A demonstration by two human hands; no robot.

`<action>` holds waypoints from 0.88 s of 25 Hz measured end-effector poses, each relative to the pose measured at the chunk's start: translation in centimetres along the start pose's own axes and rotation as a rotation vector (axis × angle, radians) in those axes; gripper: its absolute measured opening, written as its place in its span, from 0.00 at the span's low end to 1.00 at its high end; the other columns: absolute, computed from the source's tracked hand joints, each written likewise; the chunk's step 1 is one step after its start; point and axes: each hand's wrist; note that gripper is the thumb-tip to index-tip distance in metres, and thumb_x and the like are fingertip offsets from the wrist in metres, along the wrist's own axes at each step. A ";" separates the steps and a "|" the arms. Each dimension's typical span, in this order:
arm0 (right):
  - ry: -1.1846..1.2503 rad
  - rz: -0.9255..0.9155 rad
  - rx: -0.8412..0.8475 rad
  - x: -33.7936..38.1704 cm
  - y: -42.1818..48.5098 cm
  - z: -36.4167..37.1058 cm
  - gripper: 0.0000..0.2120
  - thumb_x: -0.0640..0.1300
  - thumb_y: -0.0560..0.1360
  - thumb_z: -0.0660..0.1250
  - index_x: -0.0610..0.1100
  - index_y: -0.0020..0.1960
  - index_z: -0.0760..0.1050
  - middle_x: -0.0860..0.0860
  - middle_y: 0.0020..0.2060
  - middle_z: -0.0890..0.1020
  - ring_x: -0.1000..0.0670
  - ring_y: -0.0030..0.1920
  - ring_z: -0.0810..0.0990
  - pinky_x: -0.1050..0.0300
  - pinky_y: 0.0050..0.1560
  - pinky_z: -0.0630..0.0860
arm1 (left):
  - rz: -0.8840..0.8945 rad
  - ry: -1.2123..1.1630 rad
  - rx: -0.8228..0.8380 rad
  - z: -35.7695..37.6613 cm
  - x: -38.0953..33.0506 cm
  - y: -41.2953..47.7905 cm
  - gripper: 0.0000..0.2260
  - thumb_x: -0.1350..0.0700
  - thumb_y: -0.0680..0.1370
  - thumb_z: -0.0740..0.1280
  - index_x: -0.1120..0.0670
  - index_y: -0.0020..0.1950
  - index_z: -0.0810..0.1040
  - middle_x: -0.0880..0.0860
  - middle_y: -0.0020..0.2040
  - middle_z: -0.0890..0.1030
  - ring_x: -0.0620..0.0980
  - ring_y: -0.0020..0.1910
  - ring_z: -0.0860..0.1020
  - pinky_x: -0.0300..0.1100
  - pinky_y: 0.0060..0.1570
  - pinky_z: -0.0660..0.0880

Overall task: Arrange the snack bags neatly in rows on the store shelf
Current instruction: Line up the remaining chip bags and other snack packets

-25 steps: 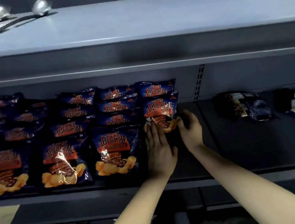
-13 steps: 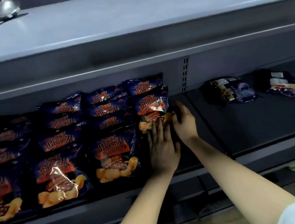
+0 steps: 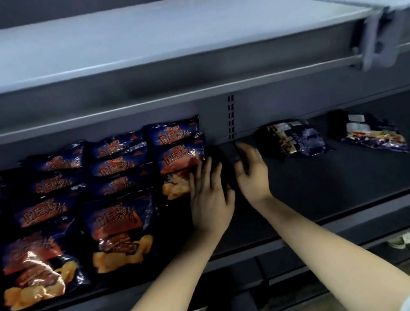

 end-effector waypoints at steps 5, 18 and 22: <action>-0.194 -0.092 0.005 -4.0 4.7 -10.2 0.22 0.36 0.73 0.59 0.38 0.67 0.68 0.41 0.66 0.70 0.46 0.68 0.66 0.68 0.67 0.58 | 0.072 -0.054 -0.012 4.1 -7.5 4.7 0.24 0.52 0.74 0.63 0.58 0.69 0.69 0.59 0.71 0.68 0.60 0.71 0.65 0.56 0.69 0.59; -0.561 0.078 0.613 -12.9 6.8 -18.8 0.35 0.49 0.78 0.59 0.52 0.77 0.42 0.49 0.77 0.44 0.49 0.76 0.47 0.44 0.74 0.44 | 0.074 -0.030 0.512 12.5 -14.2 11.1 0.37 0.46 0.75 0.67 0.53 0.76 0.51 0.56 0.77 0.46 0.58 0.75 0.44 0.55 0.73 0.52; -0.522 0.053 0.627 -13.4 7.0 -19.0 0.34 0.50 0.78 0.59 0.52 0.77 0.44 0.49 0.77 0.46 0.49 0.76 0.48 0.42 0.74 0.43 | 0.045 -0.098 0.375 12.9 -14.4 10.7 0.32 0.52 0.73 0.70 0.56 0.73 0.60 0.56 0.76 0.55 0.57 0.75 0.52 0.51 0.73 0.56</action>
Point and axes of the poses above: each hand's wrist, its own y-axis towards the middle knuckle, its own z-axis out of the palm, x = y × z
